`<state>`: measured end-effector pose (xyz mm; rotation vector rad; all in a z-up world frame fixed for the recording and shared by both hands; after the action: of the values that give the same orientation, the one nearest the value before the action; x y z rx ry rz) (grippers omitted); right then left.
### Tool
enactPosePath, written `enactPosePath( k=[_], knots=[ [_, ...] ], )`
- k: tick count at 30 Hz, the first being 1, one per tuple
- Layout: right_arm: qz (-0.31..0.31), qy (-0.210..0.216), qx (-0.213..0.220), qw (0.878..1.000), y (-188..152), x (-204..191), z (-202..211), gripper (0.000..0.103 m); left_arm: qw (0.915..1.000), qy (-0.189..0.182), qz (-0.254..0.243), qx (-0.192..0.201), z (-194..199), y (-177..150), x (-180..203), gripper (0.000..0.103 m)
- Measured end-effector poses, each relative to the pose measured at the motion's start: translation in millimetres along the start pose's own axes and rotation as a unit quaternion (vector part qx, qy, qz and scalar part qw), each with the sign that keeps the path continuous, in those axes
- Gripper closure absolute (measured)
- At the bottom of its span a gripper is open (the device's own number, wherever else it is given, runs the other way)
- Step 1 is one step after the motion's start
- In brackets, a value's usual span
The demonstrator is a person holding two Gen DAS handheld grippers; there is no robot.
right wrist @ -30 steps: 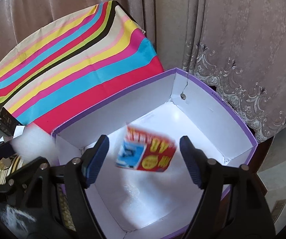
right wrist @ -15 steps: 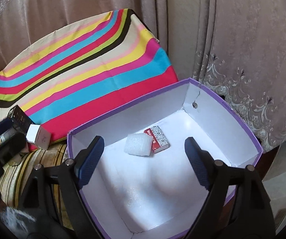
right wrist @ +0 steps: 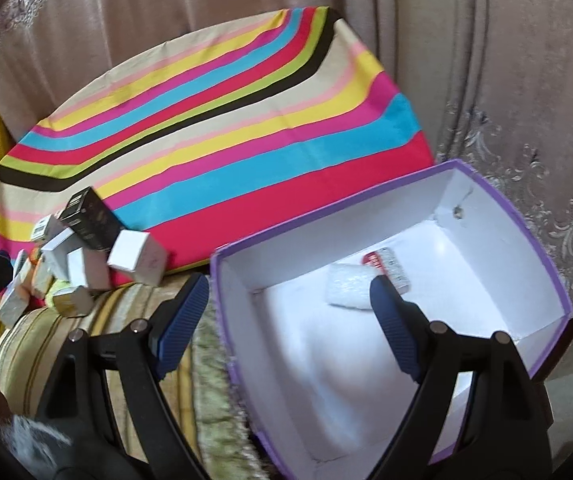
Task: Organize objects
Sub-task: 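Move both tools back toward the pile of boxes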
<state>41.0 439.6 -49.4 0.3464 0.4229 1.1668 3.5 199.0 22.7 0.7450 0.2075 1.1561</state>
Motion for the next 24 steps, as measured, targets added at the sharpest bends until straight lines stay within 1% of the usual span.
enactPosePath(
  k=[2,8,12,17,24],
  knots=[
    [0.008,0.008,-0.004,1.000,0,-10,-2,0.018,0.9998,0.006,0.017,0.001,4,-5,-14,0.020],
    [0.036,0.015,-0.012,0.999,0,-38,-5,0.018,0.9979,0.027,0.060,0.000,17,-19,-55,0.020],
    [0.052,0.023,-0.020,0.998,0,-57,-10,0.018,0.9954,0.033,0.090,-0.003,23,-25,-81,0.020],
    [0.076,0.025,-0.034,0.996,-1,-80,-20,0.018,0.9921,0.048,0.116,-0.002,29,-32,-108,0.021],
    [0.089,0.024,-0.054,0.994,1,-99,-34,0.018,0.9865,0.066,0.150,0.002,37,-37,-147,0.027]
  ],
)
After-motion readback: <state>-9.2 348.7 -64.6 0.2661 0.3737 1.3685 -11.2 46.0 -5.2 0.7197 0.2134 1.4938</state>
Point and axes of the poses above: each gripper's, at about its wrist camera, not at the fingertips, and z roughly against the way its jaws point, x to its right, y to its top, the point moved 8 cm from there along -z, roughly the way its jaws point, and after that the axes turned 11 degrees about -x, right-handed, at the moved point
